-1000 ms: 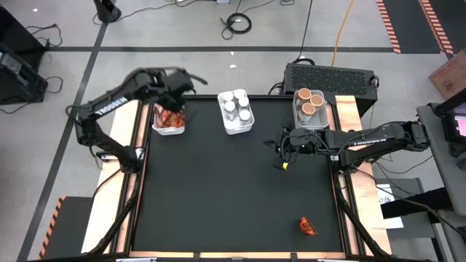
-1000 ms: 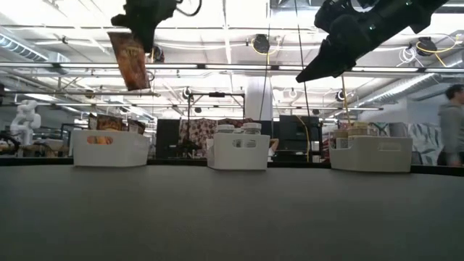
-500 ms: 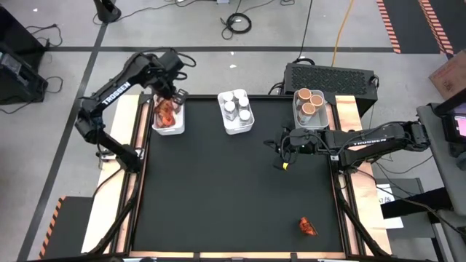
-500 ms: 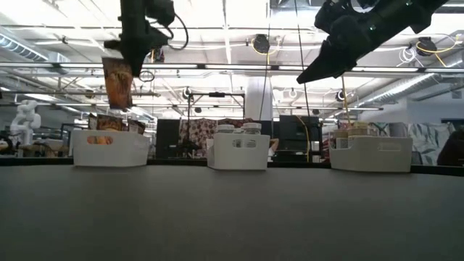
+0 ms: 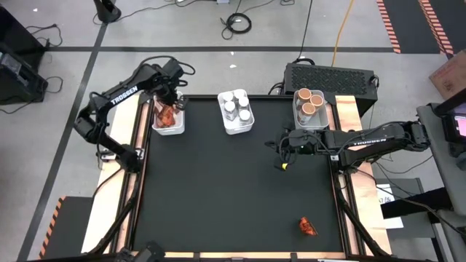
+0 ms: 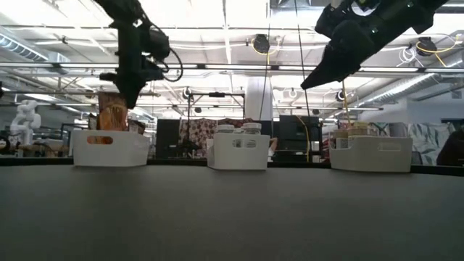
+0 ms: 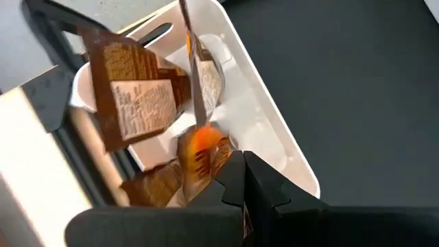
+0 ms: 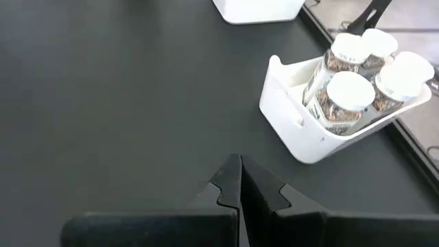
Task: Sort spices by type
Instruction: Put the orange seasoning pack into the left white bin
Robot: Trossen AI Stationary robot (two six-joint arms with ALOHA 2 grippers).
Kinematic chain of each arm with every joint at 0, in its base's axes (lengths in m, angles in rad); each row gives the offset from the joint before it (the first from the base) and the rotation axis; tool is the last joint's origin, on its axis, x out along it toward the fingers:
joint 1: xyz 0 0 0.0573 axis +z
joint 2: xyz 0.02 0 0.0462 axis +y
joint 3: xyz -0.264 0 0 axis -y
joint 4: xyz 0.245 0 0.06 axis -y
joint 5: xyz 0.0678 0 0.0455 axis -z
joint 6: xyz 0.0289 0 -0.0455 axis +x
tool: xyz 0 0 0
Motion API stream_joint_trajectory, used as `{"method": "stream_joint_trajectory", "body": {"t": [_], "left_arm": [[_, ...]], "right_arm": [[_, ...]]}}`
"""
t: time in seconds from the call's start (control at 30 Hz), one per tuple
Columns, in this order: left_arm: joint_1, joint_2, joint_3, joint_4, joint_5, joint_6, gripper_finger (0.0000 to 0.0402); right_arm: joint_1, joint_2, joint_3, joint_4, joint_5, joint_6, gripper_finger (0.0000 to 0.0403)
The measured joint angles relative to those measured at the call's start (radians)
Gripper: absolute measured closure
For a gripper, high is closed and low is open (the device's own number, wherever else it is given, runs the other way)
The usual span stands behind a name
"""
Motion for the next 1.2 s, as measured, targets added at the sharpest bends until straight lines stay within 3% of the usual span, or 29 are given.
{"method": "stream_joint_trajectory", "body": {"t": [0.17, 0.43, 0.87, 1.03, 1.2], "left_arm": [[0.036, 0.0, -0.084, 0.102, 0.078, 0.023, 0.0402], [0.064, 0.023, -0.172, 0.17, 0.109, 0.038, 0.0402], [0.057, 0.081, -0.19, 0.262, 0.128, 0.044, 0.0399], [0.047, 0.081, -0.19, 0.262, 0.13, 0.043, 0.0366], [0.042, 0.081, -0.19, 0.259, 0.152, 0.047, 0.0308]], "right_arm": [[0.0, 0.0, 0.0, -0.017, 0.0, 0.011, 0.0403], [0.0, 0.0, 0.0, 0.005, 0.001, 0.011, 0.0403], [0.0, 0.05, 0.0, 0.011, 0.001, 0.037, 0.0403], [0.0, 0.073, 0.0, 0.012, 0.001, 0.032, 0.0403], [0.0, 0.073, 0.0, 0.011, 0.001, 0.035, 0.0403]]}}
